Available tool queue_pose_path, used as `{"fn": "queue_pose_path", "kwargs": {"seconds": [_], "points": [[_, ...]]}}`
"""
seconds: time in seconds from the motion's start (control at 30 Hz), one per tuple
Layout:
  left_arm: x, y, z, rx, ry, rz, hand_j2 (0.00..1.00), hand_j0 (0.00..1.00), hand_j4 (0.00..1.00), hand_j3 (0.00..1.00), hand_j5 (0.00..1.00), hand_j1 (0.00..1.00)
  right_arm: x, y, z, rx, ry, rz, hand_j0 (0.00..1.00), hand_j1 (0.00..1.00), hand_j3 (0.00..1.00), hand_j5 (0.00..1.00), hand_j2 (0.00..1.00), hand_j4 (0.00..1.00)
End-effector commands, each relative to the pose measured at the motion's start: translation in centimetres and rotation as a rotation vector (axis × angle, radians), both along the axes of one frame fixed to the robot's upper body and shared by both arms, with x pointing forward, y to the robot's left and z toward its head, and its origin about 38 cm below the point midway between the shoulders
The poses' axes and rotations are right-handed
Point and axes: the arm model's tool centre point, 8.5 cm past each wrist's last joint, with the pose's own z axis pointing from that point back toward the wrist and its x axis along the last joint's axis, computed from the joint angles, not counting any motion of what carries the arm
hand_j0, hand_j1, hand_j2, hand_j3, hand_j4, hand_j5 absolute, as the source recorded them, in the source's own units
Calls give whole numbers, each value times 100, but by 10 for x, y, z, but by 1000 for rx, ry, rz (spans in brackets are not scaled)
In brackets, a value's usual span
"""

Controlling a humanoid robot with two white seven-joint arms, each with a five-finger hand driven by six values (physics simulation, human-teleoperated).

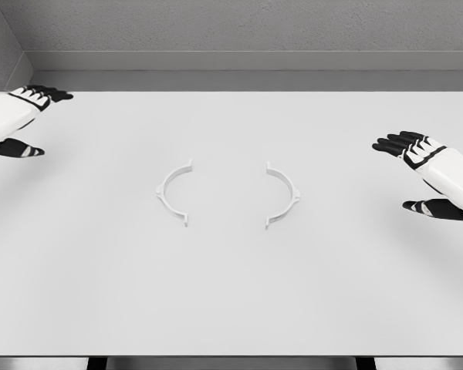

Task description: Assemble PVC drainage pipe clamps

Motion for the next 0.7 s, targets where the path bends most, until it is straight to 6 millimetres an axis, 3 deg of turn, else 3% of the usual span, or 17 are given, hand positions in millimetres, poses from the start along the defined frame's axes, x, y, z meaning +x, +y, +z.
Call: {"fn": "queue_pose_path", "kwargs": {"seconds": [0.0, 0.1, 0.2, 0.33, 0.47, 0.5, 0.67], "points": [[0, -3, -1, -6, 1, -7, 100, 100, 100, 100, 100, 100, 0, 1, -1, 8, 4, 3, 100, 100, 100, 100, 100, 100], [0, -5, 0, -5, -1, -13, 100, 100, 100, 100, 100, 100, 4, 10, -1, 29, -6, 19, 100, 100, 100, 100, 100, 100], [-1, -17, -5, -9, 6, -43, 100, 100, 100, 100, 100, 100, 28, 62, -9, -52, -79, 66, 100, 100, 100, 100, 100, 100], [-2, -18, -6, -8, 8, -47, 100, 100, 100, 100, 100, 100, 40, 92, -17, -138, -100, 76, 100, 100, 100, 100, 100, 100], [-3, -27, -9, -2, 17, -74, 100, 100, 100, 100, 100, 100, 66, 108, -15, -136, -47, -31, 100, 100, 100, 100, 100, 100], [-3, -27, -9, -2, 16, -75, 100, 100, 100, 100, 100, 100, 71, 104, -20, -147, -30, -59, 100, 100, 100, 100, 100, 100], [-4, -38, -11, 5, 20, -106, 100, 100, 100, 100, 100, 100, 78, 105, -34, -156, 24, -107, 100, 100, 100, 100, 100, 100]]}}
